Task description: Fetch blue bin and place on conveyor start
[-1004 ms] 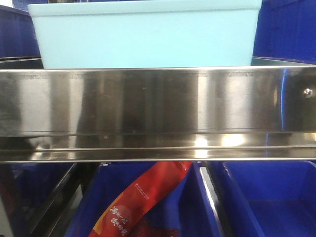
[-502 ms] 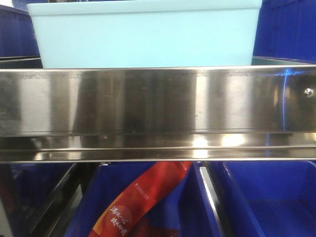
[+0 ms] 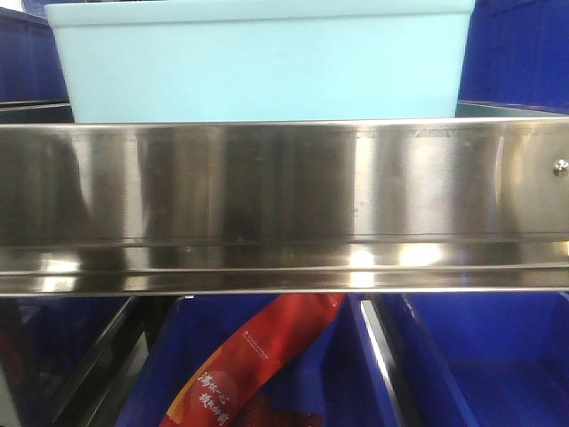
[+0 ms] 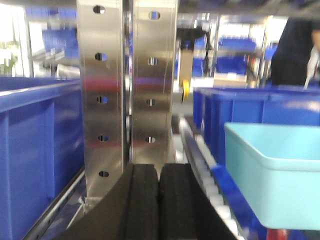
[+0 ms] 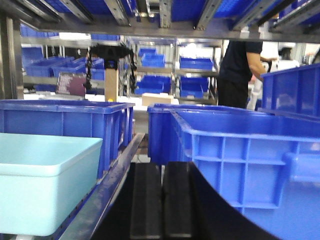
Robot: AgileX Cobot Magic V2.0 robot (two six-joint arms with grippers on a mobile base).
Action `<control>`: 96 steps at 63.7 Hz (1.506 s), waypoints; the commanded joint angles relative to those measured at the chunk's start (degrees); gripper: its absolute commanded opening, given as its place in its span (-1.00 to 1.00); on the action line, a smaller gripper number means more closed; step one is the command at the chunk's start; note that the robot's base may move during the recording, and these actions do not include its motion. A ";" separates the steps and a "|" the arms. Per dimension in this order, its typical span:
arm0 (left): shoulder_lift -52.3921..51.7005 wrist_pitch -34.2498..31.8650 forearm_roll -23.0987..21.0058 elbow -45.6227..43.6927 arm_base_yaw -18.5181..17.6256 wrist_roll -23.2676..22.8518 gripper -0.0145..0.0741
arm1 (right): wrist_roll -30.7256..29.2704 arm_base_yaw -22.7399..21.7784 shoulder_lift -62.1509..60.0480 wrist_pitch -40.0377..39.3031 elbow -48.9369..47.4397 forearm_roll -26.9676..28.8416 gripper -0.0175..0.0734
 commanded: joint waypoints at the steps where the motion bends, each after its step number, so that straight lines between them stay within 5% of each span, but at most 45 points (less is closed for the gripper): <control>1: 6.05 1.15 0.10 -4.61 -0.28 -0.05 -0.92 | 0.20 -0.08 4.69 3.22 -4.18 0.07 -0.98; 24: 32.46 11.71 -0.40 -24.43 -0.28 -0.05 -0.92 | 0.20 0.15 32.04 19.50 -25.32 4.72 -0.98; 47: 40.16 9.96 -4.37 -27.99 -0.54 -0.05 -0.92 | 0.20 0.15 43.66 15.93 -31.22 5.00 -0.98; 56: 40.90 14.55 -3.90 -31.12 -3.57 1.95 -0.92 | 0.20 0.41 45.53 17.14 -32.13 8.66 -0.98; 67: 45.70 17.34 -0.57 -35.94 -11.74 1.59 -0.92 | 0.20 5.10 49.58 19.77 -34.85 9.60 -0.98; 76: 52.90 18.85 2.64 -41.24 -18.78 -2.82 -0.92 | 0.20 11.58 54.51 20.25 -37.89 9.60 -0.97; 83: 59.70 21.34 8.94 -47.06 -23.64 -10.60 -0.92 | 2.54 14.78 58.80 21.00 -41.14 9.60 -0.97; 89: 64.94 25.58 14.82 -52.56 -26.01 -17.95 -0.92 | 6.45 15.14 63.37 21.98 -44.60 9.34 -0.96; 96: 71.19 31.03 15.70 -59.79 -26.50 -23.02 -0.92 | 11.22 15.14 68.97 24.16 -49.94 6.02 -0.92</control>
